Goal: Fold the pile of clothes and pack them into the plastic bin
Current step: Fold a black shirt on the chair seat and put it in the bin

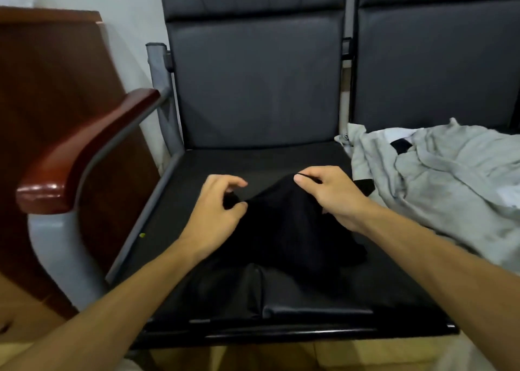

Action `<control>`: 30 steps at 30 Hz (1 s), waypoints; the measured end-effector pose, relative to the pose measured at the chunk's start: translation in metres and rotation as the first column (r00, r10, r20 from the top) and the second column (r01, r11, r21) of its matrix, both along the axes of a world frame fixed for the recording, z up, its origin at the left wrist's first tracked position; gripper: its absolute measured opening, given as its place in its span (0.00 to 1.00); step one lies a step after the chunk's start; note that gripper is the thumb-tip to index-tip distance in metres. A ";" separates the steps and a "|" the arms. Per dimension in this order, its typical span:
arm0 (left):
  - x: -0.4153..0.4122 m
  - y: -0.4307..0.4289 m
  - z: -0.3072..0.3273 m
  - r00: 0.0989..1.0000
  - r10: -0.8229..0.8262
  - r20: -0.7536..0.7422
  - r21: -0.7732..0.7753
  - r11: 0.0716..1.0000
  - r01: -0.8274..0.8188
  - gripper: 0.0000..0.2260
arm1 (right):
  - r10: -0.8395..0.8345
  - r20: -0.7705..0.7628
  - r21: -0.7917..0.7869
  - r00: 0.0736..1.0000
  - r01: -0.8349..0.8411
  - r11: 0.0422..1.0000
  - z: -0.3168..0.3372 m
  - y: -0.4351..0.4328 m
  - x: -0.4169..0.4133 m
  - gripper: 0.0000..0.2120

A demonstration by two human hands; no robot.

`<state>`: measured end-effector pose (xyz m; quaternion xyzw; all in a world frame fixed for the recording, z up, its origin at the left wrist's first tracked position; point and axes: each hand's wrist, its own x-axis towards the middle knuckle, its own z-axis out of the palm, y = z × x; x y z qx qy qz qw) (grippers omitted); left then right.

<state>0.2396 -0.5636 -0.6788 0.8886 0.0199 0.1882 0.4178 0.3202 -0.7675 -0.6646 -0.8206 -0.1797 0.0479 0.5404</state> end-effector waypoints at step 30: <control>-0.070 -0.010 0.029 0.574 -0.487 -0.659 -0.016 0.772 0.636 0.16 | 0.541 -0.525 -0.313 0.657 -0.740 0.595 0.030 -0.076 -0.073 0.09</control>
